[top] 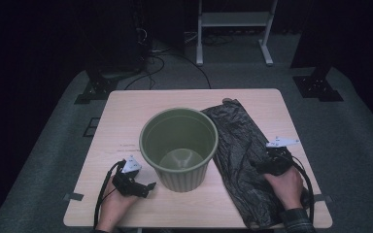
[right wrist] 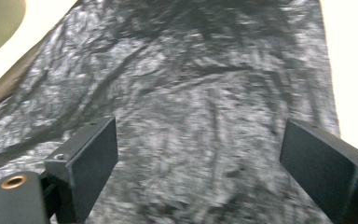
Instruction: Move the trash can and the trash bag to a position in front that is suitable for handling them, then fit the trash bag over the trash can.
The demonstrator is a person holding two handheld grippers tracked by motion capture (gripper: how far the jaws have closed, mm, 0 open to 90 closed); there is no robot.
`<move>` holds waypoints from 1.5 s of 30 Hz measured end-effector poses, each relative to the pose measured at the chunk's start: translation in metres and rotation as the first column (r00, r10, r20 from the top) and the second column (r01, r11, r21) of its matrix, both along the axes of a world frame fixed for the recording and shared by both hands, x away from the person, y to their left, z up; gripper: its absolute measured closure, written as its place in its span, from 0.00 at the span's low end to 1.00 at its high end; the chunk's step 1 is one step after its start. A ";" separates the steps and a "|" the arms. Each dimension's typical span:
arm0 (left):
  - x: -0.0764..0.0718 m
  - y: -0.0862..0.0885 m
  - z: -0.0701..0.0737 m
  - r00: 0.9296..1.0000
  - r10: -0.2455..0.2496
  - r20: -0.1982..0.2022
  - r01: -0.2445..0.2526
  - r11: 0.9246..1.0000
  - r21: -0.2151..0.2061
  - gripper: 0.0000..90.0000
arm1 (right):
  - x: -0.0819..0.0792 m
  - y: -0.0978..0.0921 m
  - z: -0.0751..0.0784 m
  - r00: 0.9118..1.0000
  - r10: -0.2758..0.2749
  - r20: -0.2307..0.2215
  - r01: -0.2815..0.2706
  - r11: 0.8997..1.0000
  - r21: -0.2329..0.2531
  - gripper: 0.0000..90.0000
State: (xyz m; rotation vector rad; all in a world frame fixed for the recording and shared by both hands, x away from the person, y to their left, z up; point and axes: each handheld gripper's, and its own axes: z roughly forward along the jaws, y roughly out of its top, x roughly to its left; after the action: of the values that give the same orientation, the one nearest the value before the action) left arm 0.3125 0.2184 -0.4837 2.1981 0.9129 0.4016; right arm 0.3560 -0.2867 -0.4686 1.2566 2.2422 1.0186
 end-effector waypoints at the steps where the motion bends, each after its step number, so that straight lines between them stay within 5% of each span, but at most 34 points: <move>1: 0.000 0.000 0.000 1.000 0.000 0.000 0.000 1.000 0.000 0.00 | 0.002 -0.005 0.001 1.000 -0.010 -0.004 0.010 1.000 0.002 0.11; 21: 0.000 0.000 0.000 1.000 0.000 0.000 0.000 1.000 0.000 0.00 | 0.018 -0.023 -0.014 0.994 -0.097 -0.050 0.096 0.995 -0.038 0.13; 23: 0.000 0.000 0.000 1.000 -0.001 0.000 0.001 1.000 0.000 0.00 | 0.017 -0.023 -0.013 0.995 -0.090 -0.041 0.088 0.995 -0.042 0.18; 27: 0.000 0.000 0.000 1.000 -0.001 0.000 0.001 1.000 -0.001 0.00 | 0.014 -0.018 -0.011 0.998 -0.060 -0.027 0.060 0.998 -0.027 0.48; 28: 0.000 0.000 0.000 1.000 -0.001 -0.001 0.001 1.000 -0.001 0.00 | 0.012 -0.016 -0.010 0.999 -0.046 -0.019 0.045 0.999 -0.022 0.62; 30: 0.000 0.000 0.000 1.000 -0.001 0.000 0.001 1.000 -0.001 0.00 | 0.012 -0.015 -0.010 0.999 -0.044 -0.020 0.044 0.999 -0.019 0.69; 31: 0.000 0.000 0.000 1.000 -0.001 0.000 0.001 1.000 0.000 0.00 | 0.011 -0.013 -0.010 0.999 -0.030 -0.018 0.030 0.999 -0.013 0.84; 34: 0.000 0.000 0.000 1.000 -0.001 -0.001 0.001 1.000 -0.001 0.00 | 0.010 -0.012 -0.010 1.000 -0.013 -0.020 0.013 1.000 -0.001 0.97; 45: 0.000 0.000 0.000 1.000 -0.001 -0.001 0.001 1.000 0.000 0.00 | 0.010 -0.007 -0.010 0.999 0.030 -0.042 -0.029 0.999 0.025 1.00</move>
State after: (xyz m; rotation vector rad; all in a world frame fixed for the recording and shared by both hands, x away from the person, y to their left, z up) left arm 0.3121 0.2184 -0.4837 2.1984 0.9120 0.4001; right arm 0.3656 -0.2942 -0.4787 1.2697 2.2931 1.0429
